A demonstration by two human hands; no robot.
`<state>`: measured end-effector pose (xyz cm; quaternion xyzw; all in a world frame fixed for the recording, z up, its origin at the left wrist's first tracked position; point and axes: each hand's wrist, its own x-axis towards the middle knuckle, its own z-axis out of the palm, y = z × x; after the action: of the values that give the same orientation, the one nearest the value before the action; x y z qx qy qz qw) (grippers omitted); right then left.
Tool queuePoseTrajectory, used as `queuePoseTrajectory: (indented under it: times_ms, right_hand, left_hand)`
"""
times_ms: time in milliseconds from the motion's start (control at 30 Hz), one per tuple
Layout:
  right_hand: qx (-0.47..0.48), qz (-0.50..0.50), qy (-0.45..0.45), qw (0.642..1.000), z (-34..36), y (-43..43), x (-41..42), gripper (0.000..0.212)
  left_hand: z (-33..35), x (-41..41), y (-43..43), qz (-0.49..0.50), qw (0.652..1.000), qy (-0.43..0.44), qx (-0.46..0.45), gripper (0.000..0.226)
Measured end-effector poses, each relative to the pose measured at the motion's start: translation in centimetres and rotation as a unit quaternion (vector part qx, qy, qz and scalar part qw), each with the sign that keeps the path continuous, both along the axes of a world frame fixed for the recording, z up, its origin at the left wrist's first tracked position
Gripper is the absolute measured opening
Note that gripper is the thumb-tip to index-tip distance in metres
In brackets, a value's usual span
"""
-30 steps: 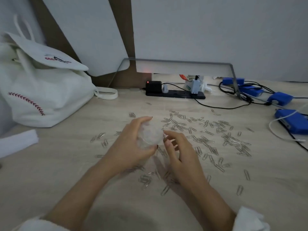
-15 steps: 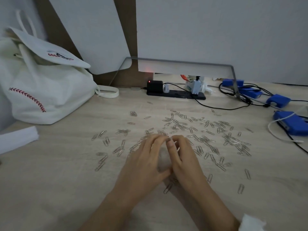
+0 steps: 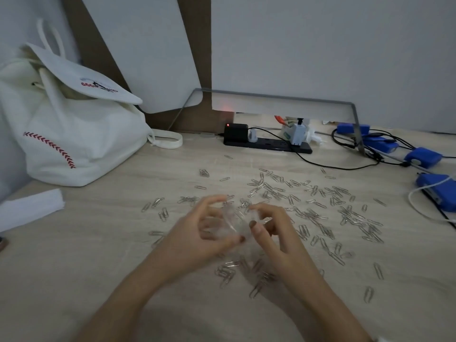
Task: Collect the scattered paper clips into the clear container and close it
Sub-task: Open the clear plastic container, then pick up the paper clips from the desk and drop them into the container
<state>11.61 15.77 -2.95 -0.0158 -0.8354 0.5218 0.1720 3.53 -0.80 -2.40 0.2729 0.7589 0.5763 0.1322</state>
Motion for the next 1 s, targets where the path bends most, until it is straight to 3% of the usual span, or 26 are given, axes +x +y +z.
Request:
queuePoseTrajectory:
  times_ms: [100,200,300,467,600,700,800,1000]
  right_hand:
    - [-0.064,0.001,-0.017,0.998,0.0,0.5,0.1,0.049]
    - [-0.092,-0.009,-0.037,0.995,-0.1,-0.3,-0.9,0.044]
    - [-0.074,0.011,-0.050,0.996,0.8,-2.9,-3.2,0.046]
    - [-0.080,0.107,-0.107,0.985,1.3,-9.1,-9.0,0.052]
    - [-0.054,0.141,-0.122,0.981,-0.5,-13.7,-12.3,0.057]
    - [0.089,0.151,-0.083,0.981,-1.8,-15.4,-13.4,0.056]
    - [0.247,0.150,-0.034,0.957,-2.8,-15.0,-14.2,0.056]
    - [0.377,0.165,-0.072,0.909,-3.0,-12.6,-15.0,0.051]
  left_hand:
    - [-0.1,-3.1,-3.1,0.137,0.988,0.015,0.069,0.062]
    - [-0.6,-5.2,-5.3,0.312,0.941,0.049,0.124,0.050]
    - [-1.1,-6.6,-6.6,0.409,0.892,0.042,0.187,0.052]
    - [-1.2,-7.5,-8.0,0.473,0.840,0.031,0.263,0.056]
    - [-0.8,-7.5,-8.4,0.482,0.832,0.056,0.268,0.053]
    - [-0.7,-7.7,-8.6,0.486,0.829,0.063,0.269,0.051]
    - [-0.7,-7.8,-8.7,0.486,0.826,0.065,0.278,0.052]
    - [-0.4,-7.7,-8.2,0.473,0.838,0.063,0.266,0.052]
